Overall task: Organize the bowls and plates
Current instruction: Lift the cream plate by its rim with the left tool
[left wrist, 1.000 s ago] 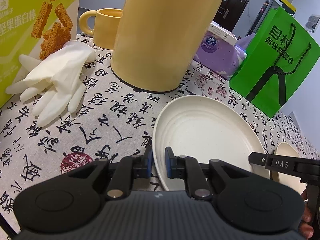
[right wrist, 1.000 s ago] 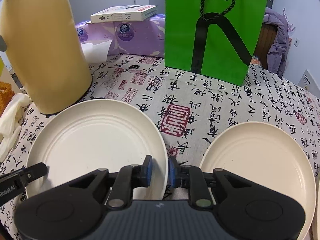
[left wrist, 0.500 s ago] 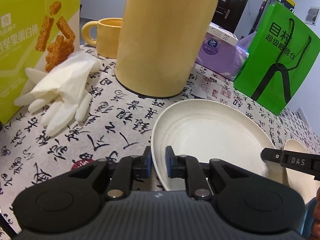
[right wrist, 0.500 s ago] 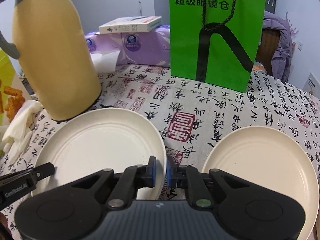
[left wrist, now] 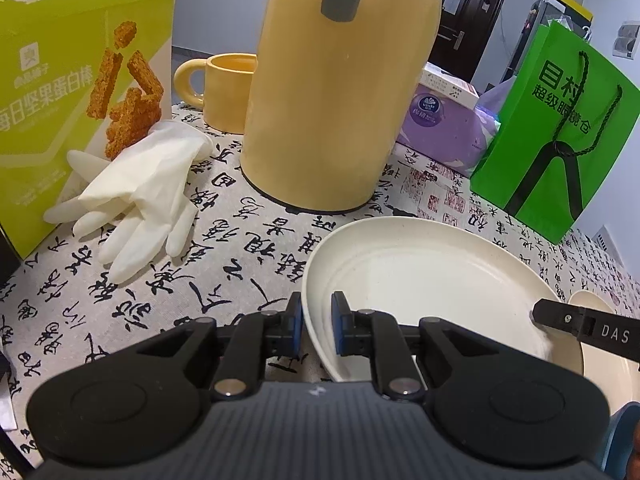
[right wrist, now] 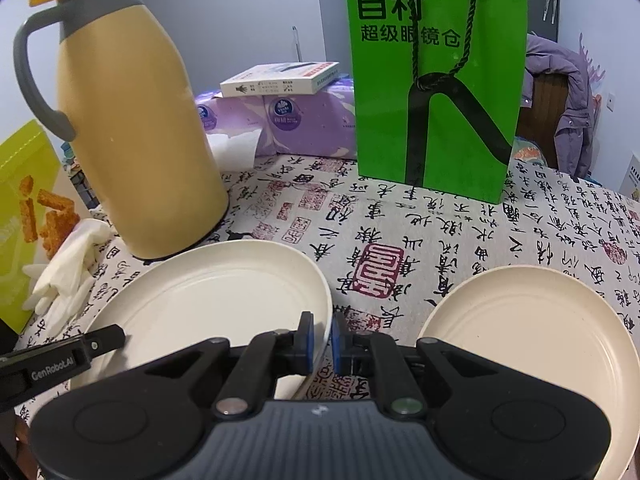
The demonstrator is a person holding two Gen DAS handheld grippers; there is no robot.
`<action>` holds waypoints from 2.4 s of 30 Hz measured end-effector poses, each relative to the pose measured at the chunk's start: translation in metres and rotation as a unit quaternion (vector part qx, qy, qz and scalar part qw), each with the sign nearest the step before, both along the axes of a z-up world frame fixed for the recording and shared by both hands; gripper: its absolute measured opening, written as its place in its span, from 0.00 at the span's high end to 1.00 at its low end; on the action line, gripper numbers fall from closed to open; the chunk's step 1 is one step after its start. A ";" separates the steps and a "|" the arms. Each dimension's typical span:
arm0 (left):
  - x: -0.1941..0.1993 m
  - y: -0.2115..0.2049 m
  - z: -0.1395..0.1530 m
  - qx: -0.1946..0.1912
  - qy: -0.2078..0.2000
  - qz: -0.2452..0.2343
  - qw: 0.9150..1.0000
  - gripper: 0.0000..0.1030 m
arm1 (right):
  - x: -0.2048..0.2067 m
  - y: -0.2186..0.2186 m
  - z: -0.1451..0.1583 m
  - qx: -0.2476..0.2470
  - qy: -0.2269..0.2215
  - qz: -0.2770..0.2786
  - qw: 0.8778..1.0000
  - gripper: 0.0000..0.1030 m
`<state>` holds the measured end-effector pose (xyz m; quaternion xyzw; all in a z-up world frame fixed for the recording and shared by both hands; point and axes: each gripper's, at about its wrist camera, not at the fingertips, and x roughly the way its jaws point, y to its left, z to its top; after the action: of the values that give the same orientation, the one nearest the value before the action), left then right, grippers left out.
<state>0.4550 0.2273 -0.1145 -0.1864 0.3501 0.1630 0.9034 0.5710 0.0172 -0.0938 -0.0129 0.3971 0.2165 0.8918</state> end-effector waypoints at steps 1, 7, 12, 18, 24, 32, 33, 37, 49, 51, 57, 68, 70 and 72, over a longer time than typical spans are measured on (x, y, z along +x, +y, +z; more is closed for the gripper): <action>0.000 0.000 0.001 0.001 -0.001 0.000 1.000 0.86 | 0.000 -0.001 0.000 0.003 -0.002 0.000 1.000 0.91; -0.005 -0.001 0.006 0.003 -0.013 0.002 1.000 0.86 | -0.006 -0.006 0.005 0.019 -0.015 0.002 1.000 0.91; -0.010 -0.003 0.013 0.008 -0.025 0.003 1.000 0.86 | -0.013 -0.008 0.010 0.030 -0.031 0.002 0.999 0.91; -0.016 -0.003 0.020 0.006 -0.041 0.007 0.999 0.86 | -0.022 -0.013 0.018 0.053 -0.048 0.001 0.997 0.91; -0.022 -0.005 0.025 0.002 -0.057 0.005 0.998 0.86 | -0.033 -0.019 0.027 0.063 -0.065 -0.002 0.996 0.91; -0.033 -0.010 0.036 0.010 -0.082 0.003 0.997 0.86 | -0.046 -0.026 0.036 0.071 -0.088 0.000 0.994 0.91; -0.035 -0.011 0.038 0.012 -0.085 0.002 0.996 0.86 | -0.047 -0.027 0.036 0.071 -0.090 0.000 0.993 0.91; -0.040 -0.015 0.043 0.017 -0.097 -0.002 0.995 0.86 | -0.053 -0.030 0.041 0.075 -0.098 -0.003 0.992 0.91; -0.054 -0.029 0.061 0.036 -0.129 -0.011 0.991 0.86 | -0.077 -0.047 0.058 0.082 -0.127 -0.007 0.989 0.91; -0.057 -0.034 0.065 0.042 -0.134 -0.013 0.990 0.86 | -0.082 -0.049 0.060 0.079 -0.133 -0.009 0.988 0.91; -0.064 -0.047 0.070 0.045 -0.135 -0.019 0.990 0.86 | -0.092 -0.063 0.065 0.084 -0.136 -0.018 0.987 0.91; -0.090 -0.066 0.083 0.056 -0.143 -0.016 0.988 0.86 | -0.119 -0.078 0.072 0.088 -0.146 -0.022 0.985 0.91; -0.095 -0.068 0.085 0.060 -0.145 -0.016 0.987 0.86 | -0.124 -0.080 0.073 0.088 -0.149 -0.021 0.985 0.91; -0.100 -0.069 0.088 0.062 -0.147 -0.015 0.987 0.86 | -0.129 -0.081 0.075 0.089 -0.151 -0.020 0.984 0.91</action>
<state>0.3547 0.1579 -0.0265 -0.1468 0.2050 0.1417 0.9573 0.4425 -0.0637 -0.0192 0.0422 0.2373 0.2285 0.9432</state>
